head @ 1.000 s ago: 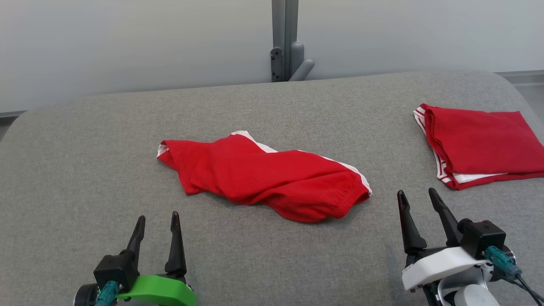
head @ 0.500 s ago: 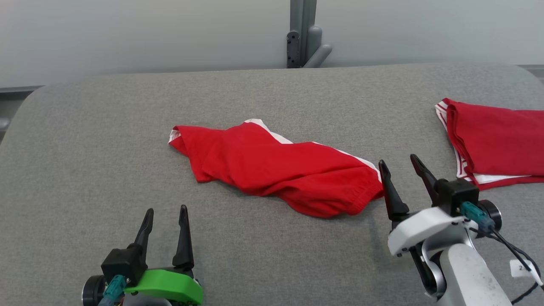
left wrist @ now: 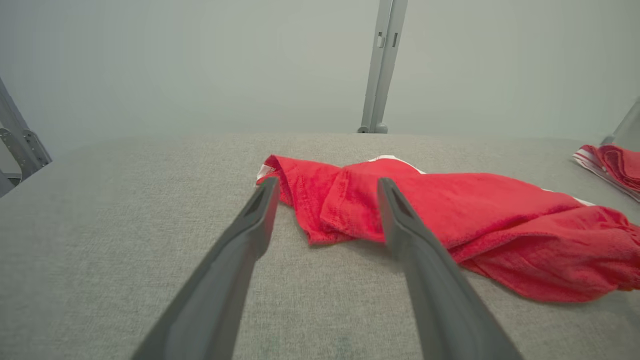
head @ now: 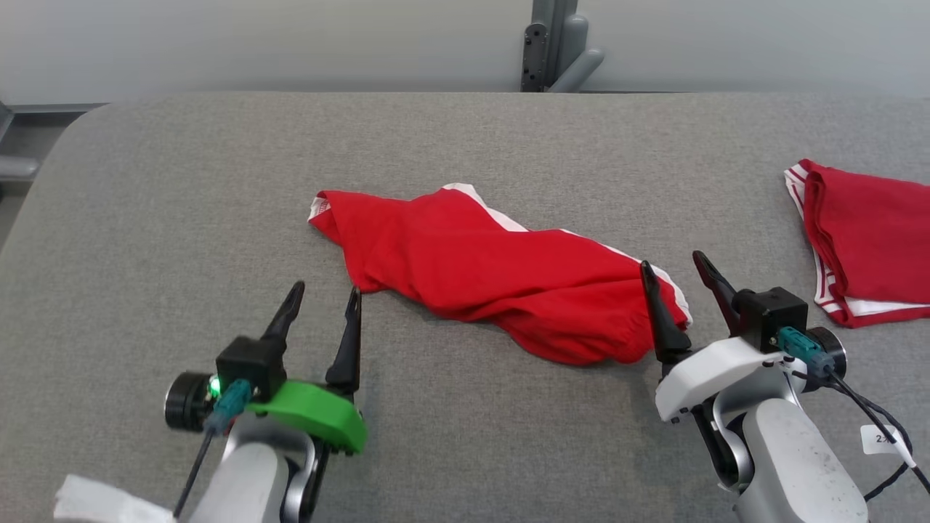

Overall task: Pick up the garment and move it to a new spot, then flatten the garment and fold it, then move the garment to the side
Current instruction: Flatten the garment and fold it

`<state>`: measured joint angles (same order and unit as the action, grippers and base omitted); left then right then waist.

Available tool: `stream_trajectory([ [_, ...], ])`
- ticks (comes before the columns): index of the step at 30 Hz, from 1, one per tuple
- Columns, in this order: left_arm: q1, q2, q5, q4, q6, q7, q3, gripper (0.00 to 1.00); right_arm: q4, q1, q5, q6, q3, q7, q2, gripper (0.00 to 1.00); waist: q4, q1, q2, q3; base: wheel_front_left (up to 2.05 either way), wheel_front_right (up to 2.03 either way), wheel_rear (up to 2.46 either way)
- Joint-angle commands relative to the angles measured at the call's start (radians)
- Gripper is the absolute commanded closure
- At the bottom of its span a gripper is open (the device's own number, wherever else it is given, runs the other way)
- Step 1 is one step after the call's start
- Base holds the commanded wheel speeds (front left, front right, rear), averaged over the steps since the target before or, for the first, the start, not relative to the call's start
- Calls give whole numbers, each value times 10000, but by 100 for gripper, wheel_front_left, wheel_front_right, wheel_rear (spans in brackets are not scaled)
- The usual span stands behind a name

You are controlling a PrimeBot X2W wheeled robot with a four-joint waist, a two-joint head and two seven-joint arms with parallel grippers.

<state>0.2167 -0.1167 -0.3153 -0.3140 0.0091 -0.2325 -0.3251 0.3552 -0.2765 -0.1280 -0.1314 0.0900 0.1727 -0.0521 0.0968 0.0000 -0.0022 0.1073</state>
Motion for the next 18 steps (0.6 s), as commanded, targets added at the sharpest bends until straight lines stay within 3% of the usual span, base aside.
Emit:
stream_trajectory([
  [1,639,-126,95,-282,-157,195,-68,0,-55,14,-42,15,37,104,-16,0,-328,0,22,209,0,0,0],
  [12,4352,-234,7,-3417,-812,1830,-225,0,-726,-306,-278,15,282,399,10,0,-1932,0,22,1545,0,0,0],
  [18,5558,-271,-116,-5070,-1019,2707,-363,0,-923,-165,-420,15,295,535,13,0,-2488,0,22,2079,0,0,0],
])
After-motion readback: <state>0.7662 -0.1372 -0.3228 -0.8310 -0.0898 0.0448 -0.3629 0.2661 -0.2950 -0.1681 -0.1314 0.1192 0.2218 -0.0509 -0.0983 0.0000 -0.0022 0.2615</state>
